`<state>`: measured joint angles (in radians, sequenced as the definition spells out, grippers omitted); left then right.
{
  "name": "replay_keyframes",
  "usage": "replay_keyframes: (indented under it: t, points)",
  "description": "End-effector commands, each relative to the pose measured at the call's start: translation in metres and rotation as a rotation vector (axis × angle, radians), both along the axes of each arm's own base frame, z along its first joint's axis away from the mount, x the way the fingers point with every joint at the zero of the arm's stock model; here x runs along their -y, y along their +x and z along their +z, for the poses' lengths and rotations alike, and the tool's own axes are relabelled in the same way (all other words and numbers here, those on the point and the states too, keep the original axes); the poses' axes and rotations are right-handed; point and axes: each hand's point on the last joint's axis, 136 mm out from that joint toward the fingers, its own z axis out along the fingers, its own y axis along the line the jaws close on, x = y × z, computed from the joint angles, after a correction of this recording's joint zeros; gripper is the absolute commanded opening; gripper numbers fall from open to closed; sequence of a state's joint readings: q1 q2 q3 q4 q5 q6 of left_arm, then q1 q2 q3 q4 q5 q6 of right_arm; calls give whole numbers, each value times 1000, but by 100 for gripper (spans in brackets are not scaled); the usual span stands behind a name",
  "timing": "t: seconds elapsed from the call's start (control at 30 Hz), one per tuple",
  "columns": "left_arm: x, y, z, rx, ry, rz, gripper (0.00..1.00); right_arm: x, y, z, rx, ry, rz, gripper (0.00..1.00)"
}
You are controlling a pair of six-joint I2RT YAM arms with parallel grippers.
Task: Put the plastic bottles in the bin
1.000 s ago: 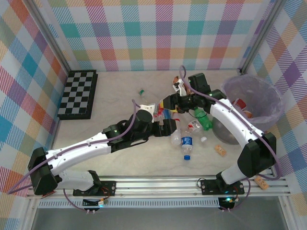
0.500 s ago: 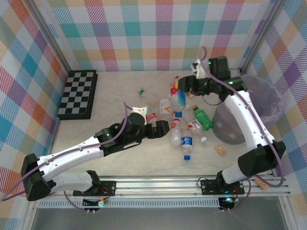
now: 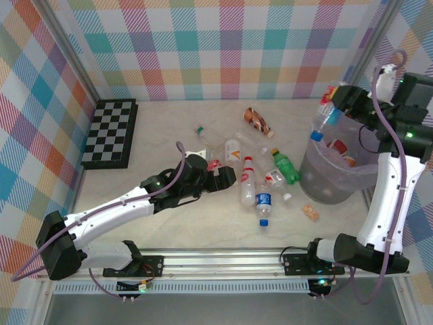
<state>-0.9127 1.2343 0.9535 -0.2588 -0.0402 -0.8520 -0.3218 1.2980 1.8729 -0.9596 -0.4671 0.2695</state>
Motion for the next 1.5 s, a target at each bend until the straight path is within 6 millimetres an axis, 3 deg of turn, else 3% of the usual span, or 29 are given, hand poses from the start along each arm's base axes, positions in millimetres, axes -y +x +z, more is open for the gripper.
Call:
replay_keyframes:
  t: [0.0, 0.2, 0.5, 0.87, 1.07, 1.17, 1.3, 1.47]
  points:
    - [3, 3, -1, -24, -24, 2, 97, 35, -3, -9, -44, -59, -123, 47]
    - [1, 8, -8, -38, -11, 17, 97, 85, 3, -29, -117, -128, -296, 46]
    - [-6, 11, -25, -65, 17, 43, 97, 110, 26, -88, -261, -125, -342, 47]
    - [-31, 41, -44, -83, 46, 126, 92, 102, 41, -182, -411, -4, -290, 47]
    - [-47, 66, -53, -88, 79, 176, 92, 96, 42, -221, -465, 54, -262, 49]
    - [-50, 79, -56, -94, 89, 195, 97, 93, 44, -238, -487, 79, -252, 51]
    - [-48, 94, -59, -100, 98, 205, 99, 92, 42, -248, -506, 78, -249, 55]
    - [-48, 108, -68, -123, 109, 231, 100, 91, 38, -241, -504, 65, -247, 73]
